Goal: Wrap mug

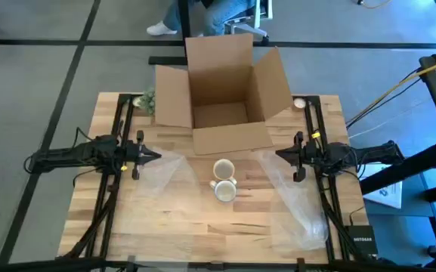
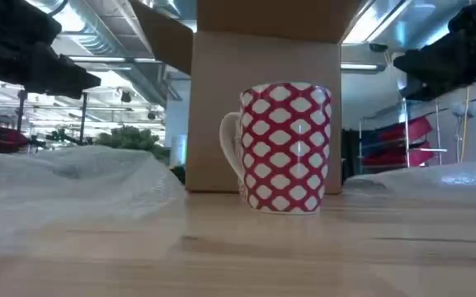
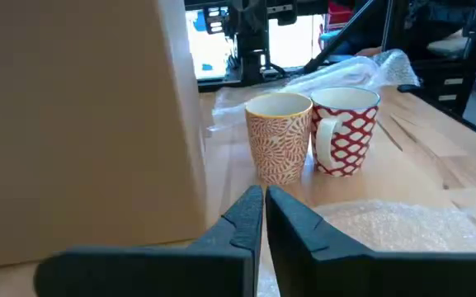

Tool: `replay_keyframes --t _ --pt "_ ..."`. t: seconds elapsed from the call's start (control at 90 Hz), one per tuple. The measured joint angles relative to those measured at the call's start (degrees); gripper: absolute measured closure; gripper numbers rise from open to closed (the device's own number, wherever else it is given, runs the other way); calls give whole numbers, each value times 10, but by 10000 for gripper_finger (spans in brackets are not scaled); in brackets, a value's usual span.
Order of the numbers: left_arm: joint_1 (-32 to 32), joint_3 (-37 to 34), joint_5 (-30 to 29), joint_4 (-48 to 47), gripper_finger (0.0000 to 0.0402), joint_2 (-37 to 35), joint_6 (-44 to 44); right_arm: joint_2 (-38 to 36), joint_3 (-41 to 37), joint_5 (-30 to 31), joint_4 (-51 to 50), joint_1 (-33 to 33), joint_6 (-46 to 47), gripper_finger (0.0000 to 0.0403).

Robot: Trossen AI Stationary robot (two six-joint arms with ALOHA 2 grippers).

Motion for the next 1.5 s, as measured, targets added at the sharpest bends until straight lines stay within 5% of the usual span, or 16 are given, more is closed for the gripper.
replay_keyframes --t 0.4,0.7,0.967,1.311,1.5 --pt "0 0 0 0 400 0 0 0 0 5 4 0 0 402" --pt "0 0 0 0 400 0 34 0 0 -21 6 0 322 402" --pt "0 0 0 0 400 0 32 0 0 95 8 0 309 402" --pt "0 0 -2 1 400 0 32 10 24 1 -3 0 177 402" --pt "0 0 -2 1 400 0 30 101 106 -10 -49 0 163 402"
